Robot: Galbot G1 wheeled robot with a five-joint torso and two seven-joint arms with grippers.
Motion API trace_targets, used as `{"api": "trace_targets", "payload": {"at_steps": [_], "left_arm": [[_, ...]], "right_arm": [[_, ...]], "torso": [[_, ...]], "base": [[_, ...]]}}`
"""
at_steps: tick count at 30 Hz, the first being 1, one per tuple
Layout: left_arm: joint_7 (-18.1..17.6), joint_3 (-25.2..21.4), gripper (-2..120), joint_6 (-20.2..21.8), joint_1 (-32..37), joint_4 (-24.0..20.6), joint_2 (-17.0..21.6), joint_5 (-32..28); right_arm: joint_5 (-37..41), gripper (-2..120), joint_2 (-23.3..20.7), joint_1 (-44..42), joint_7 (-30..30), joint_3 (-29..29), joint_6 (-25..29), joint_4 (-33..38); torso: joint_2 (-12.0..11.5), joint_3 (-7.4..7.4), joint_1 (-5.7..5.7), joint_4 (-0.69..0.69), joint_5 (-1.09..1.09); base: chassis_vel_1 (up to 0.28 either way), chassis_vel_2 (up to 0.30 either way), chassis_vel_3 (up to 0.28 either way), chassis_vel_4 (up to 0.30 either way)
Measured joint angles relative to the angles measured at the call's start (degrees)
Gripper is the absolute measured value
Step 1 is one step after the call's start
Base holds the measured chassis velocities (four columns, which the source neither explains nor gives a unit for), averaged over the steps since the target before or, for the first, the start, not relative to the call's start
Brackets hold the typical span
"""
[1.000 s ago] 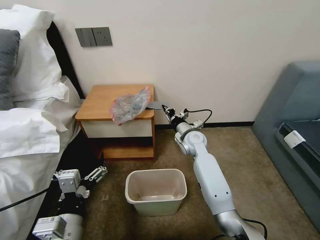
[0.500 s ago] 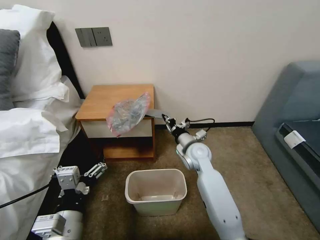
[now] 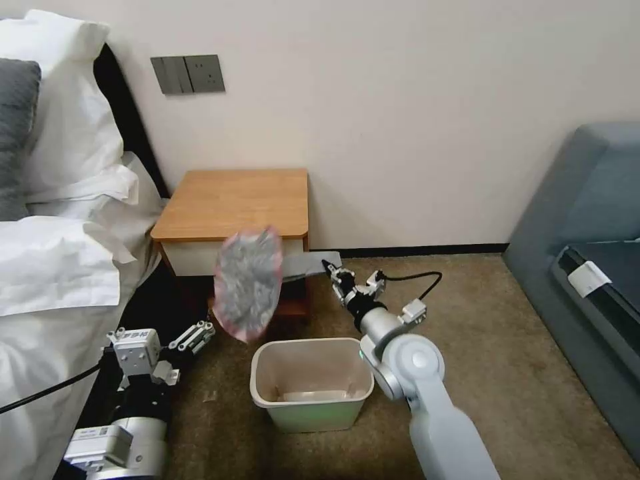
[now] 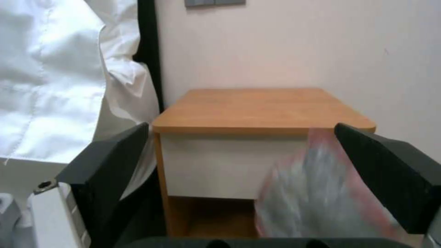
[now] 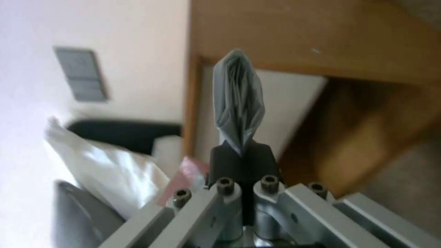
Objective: Pick up the garbage bag from the table and place it over the trash can.
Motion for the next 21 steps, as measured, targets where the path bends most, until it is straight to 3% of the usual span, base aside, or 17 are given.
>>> {"api": "trace_targets", "payload": {"at_steps": [4, 21], "left_arm": [[0.0, -0.2, 100, -0.1, -0.1, 0.1, 0.1, -0.3], [0.0, -0.2, 100, -1.0, -0.6, 1.5, -0.1, -0.9]], "right_arm": [[-4.9, 0, -1.9, -4.3, -0.9, -1.1, 0.1, 1.6], [-9.8, 0, -6.9, -15.3, -1.1, -1.2, -0.2, 9.8]], "torso": [[0.0, 0.0, 0.0, -0.01, 0.0], [0.0, 0.0, 0.0, -0.01, -0.01]], "base": [[0.0, 0.0, 0.0, 0.0], [0.0, 0.0, 0.0, 0.0]]}}
